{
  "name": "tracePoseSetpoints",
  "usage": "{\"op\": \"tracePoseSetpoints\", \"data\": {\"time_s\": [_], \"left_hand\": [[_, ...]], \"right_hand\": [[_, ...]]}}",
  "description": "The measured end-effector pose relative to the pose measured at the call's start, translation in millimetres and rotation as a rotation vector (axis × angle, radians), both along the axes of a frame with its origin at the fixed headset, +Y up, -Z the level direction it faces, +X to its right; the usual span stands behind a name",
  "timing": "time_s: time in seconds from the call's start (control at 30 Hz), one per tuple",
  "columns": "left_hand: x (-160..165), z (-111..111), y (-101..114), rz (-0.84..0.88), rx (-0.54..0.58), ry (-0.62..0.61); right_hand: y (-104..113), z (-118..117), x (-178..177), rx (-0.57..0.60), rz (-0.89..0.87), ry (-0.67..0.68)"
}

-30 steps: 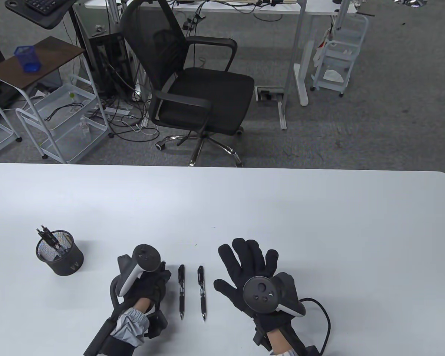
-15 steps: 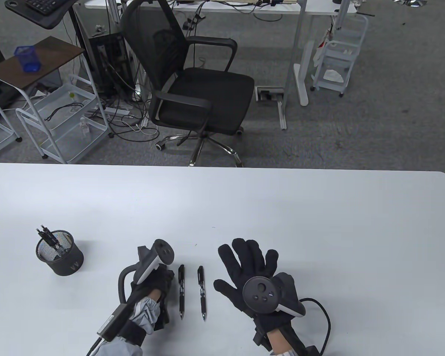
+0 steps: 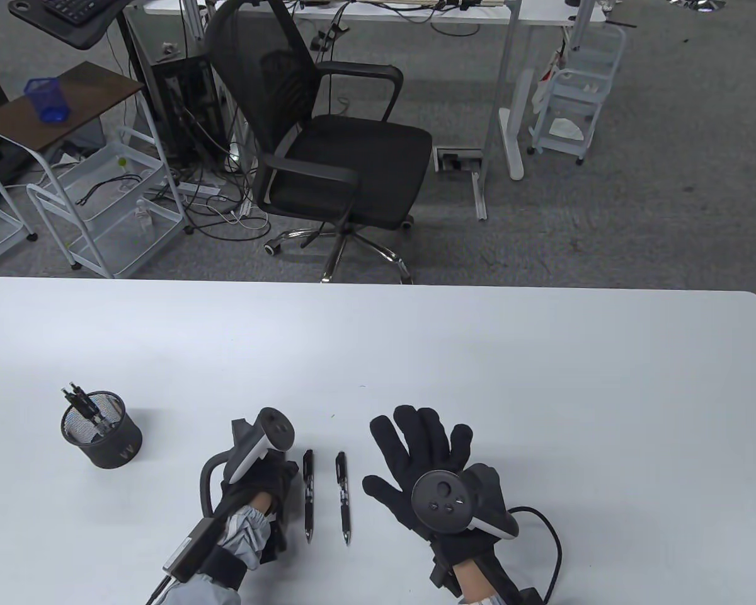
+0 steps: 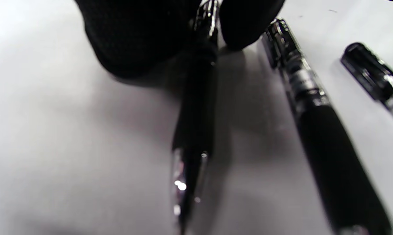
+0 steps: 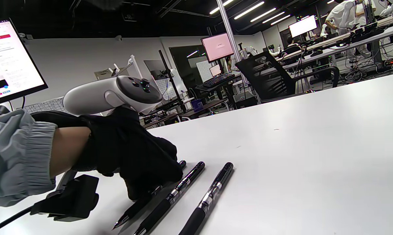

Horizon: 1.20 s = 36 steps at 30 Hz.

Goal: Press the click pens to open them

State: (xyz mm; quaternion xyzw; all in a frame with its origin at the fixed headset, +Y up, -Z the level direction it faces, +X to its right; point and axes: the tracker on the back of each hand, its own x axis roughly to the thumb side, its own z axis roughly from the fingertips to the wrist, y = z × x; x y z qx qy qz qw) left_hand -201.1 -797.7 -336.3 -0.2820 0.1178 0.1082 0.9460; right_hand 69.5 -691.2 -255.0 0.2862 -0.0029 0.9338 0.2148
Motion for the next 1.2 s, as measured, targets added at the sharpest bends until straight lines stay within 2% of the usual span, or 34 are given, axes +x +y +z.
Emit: {"op": "tracePoseSetpoints", "data": {"time_s": [0.3,0.57,0.67,0.8,0.9,1.03,1.2], "left_hand": [[-3,3,1,0.043,0.008,-0.016],[-15,14,12,0.183,0.041,0.034],[-29,22,26,0.142,0.176,0.079],[-60,29,53,0.049,0.388,0.166],[-86,27,75,-0.135,0.46,0.185],[-129,15,93,-0.302,0.467,0.253],[-191,0,101,-0.243,0.447,0.395]], "right_hand": [[1,0,0,0.004,-0.007,0.002],[6,3,1,0.021,-0.027,0.009],[8,4,1,0.028,-0.036,0.012],[7,3,1,0.025,-0.038,0.014],[6,3,-1,0.023,-0.033,0.016],[6,3,-1,0.022,-0.027,0.015],[7,2,2,0.026,-0.033,0.002]]}}
